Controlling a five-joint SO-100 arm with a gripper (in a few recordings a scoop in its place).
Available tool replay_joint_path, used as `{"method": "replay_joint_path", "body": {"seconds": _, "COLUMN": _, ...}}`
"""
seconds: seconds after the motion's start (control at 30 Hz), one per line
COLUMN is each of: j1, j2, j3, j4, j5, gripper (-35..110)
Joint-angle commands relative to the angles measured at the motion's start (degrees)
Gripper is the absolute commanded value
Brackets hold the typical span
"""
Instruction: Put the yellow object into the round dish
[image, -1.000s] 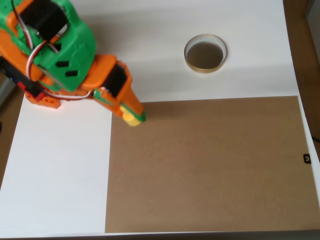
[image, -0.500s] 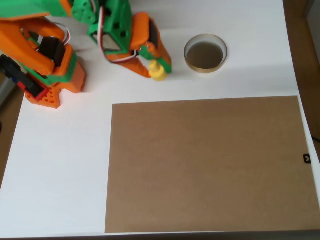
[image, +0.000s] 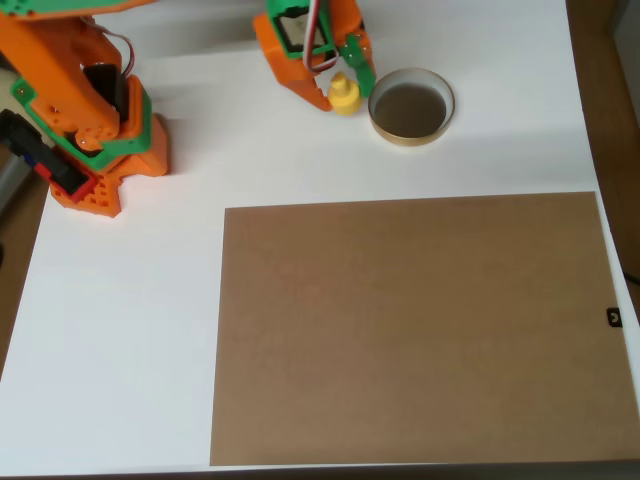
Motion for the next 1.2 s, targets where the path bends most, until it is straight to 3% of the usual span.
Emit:
{"method": "replay_joint_path", "body": {"seconds": 0.0, "j1": -2.4, "j2": -1.8, "j3": -6.2, "j4": 0.2, "j5": -1.0, "gripper": 0}}
{"method": "replay_joint_path", "body": {"seconds": 1.17, "j1": -6.9, "j2": -36.8, "j3": -40.3, "j4": 2.0, "j5": 0.6, "gripper": 0}}
